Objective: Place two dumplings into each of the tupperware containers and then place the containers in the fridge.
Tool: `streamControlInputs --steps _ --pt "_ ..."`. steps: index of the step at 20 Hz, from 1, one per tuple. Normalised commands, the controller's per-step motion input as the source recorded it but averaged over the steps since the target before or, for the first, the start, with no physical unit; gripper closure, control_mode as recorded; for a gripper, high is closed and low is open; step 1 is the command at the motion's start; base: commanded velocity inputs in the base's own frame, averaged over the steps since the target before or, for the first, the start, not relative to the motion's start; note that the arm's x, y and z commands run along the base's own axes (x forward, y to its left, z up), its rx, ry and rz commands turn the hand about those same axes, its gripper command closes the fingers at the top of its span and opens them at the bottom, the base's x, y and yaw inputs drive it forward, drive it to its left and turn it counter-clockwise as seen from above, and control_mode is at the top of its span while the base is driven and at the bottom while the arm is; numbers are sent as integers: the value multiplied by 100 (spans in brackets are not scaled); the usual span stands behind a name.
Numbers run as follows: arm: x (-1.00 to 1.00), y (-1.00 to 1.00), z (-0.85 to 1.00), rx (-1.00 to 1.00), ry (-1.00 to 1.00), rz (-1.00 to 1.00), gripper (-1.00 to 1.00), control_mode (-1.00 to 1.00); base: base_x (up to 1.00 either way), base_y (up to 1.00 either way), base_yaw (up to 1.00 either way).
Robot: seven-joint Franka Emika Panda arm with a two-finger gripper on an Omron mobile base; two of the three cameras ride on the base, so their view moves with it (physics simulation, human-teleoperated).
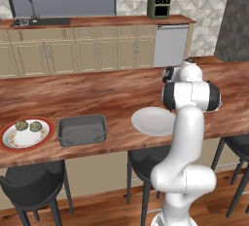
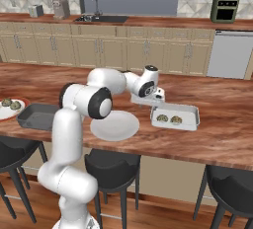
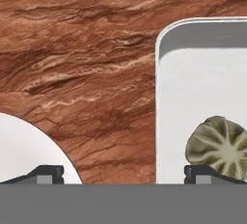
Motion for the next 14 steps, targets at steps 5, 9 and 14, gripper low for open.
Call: streamControlInputs --steps 5,9,14 --pt "0 3 -12 -11 0 -3 -100 -100 0 0 0" --pt "0 -1 0 -1 0 0 -100 -100 0 0 0" --pt "0 -3 0 0 3 0 -100 -100 0 0 0"
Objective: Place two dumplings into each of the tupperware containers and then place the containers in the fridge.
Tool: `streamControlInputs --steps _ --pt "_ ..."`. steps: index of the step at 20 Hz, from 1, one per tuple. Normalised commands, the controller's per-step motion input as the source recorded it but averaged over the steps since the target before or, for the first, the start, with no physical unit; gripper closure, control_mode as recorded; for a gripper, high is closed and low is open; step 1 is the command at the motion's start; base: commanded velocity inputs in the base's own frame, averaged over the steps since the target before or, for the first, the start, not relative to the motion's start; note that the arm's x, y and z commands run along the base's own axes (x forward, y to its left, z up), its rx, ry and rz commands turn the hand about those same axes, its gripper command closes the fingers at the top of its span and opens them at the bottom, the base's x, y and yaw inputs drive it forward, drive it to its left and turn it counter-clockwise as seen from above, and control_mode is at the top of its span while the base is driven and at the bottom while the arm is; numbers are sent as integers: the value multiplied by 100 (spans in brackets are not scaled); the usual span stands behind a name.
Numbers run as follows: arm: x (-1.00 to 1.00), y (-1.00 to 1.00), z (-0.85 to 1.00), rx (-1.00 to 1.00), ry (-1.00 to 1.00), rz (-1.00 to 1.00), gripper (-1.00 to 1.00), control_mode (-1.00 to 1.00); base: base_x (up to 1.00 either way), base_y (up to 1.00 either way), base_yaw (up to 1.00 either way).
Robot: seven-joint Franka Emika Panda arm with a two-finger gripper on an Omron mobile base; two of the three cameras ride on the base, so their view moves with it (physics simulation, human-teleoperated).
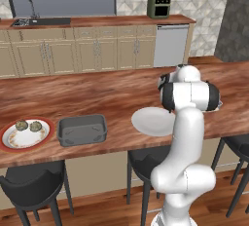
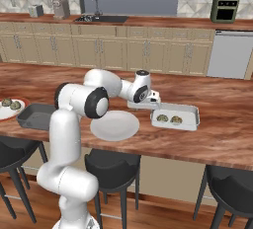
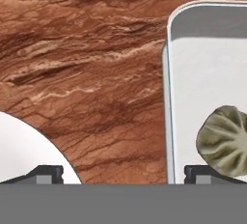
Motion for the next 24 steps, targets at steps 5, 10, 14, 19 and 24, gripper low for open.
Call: streamControlInputs --steps 5,10,14,19,24 --pt "0 -17 -1 0 1 0 -100 -100 0 0 0" --pt "4 -8 -8 0 3 0 -100 -100 0 0 0" --pt "1 -16 -8 0 3 0 -100 -100 0 0 0" --pt "0 -9 -19 0 5 0 -100 -100 0 0 0" --pt "0 0 -12 0 5 0 -100 -100 0 0 0"
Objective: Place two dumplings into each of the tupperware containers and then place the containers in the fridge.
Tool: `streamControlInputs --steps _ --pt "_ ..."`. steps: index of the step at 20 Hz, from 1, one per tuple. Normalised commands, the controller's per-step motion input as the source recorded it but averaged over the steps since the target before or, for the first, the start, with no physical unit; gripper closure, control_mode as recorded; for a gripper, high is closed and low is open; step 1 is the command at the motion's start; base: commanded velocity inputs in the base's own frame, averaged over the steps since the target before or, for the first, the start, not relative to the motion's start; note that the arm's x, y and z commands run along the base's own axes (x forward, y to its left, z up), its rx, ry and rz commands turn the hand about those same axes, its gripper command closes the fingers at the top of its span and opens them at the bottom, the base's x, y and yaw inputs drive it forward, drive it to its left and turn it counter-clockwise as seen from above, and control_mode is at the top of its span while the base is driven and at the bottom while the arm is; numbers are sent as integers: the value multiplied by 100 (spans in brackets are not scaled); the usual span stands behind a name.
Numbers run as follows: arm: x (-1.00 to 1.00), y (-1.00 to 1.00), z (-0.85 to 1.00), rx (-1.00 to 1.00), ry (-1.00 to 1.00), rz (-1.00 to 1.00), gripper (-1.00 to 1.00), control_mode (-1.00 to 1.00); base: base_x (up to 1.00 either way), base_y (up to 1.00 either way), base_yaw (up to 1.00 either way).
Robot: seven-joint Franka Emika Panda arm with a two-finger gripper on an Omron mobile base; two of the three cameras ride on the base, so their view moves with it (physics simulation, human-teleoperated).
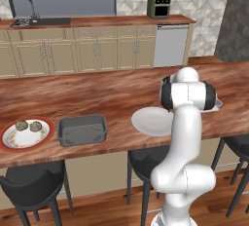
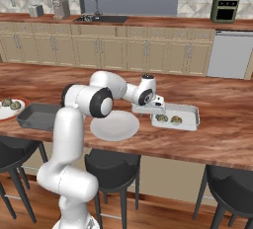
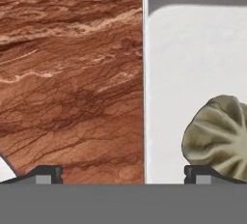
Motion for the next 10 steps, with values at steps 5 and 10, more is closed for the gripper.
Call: streamControlInputs --steps 5,10 --pt "0 0 -7 0 4 0 -100 -100 0 0 0" --pt "0 0 -5 0 3 0 -100 -100 0 0 0"
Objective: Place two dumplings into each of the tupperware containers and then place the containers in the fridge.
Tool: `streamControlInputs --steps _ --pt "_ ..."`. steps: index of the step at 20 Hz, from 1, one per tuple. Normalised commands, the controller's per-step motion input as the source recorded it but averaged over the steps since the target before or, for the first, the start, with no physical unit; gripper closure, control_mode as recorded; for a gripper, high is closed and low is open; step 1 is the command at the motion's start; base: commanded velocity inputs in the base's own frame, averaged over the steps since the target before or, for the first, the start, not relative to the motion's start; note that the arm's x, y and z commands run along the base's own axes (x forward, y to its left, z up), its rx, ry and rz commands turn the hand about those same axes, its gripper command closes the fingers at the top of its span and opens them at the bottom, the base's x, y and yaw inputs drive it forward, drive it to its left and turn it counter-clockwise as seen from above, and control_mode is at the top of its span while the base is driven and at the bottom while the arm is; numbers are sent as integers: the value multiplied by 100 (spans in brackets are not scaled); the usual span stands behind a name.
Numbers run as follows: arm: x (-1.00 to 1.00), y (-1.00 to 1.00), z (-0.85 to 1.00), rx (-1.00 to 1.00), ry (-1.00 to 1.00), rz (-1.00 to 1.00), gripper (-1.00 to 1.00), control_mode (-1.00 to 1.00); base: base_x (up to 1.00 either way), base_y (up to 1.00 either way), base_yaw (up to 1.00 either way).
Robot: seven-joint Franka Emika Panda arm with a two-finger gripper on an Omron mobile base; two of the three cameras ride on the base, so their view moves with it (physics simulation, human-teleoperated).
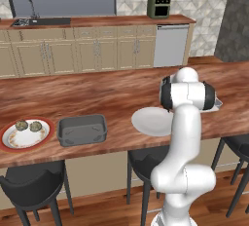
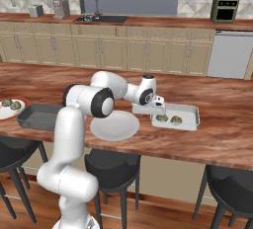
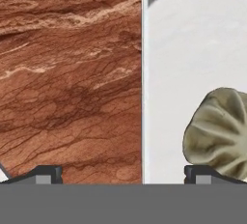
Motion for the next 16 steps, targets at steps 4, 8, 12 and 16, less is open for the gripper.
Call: streamControlInputs --steps 4,8,12,16 --pt "0 0 0 0 0 0 -100 -100 0 0 0" --pt "0 1 0 0 2 0 -100 -100 0 0 0" --pt "2 14 0 0 2 0 -100 -100 0 0 0" --pt "13 8 -2 0 2 0 -100 -100 0 0 0"
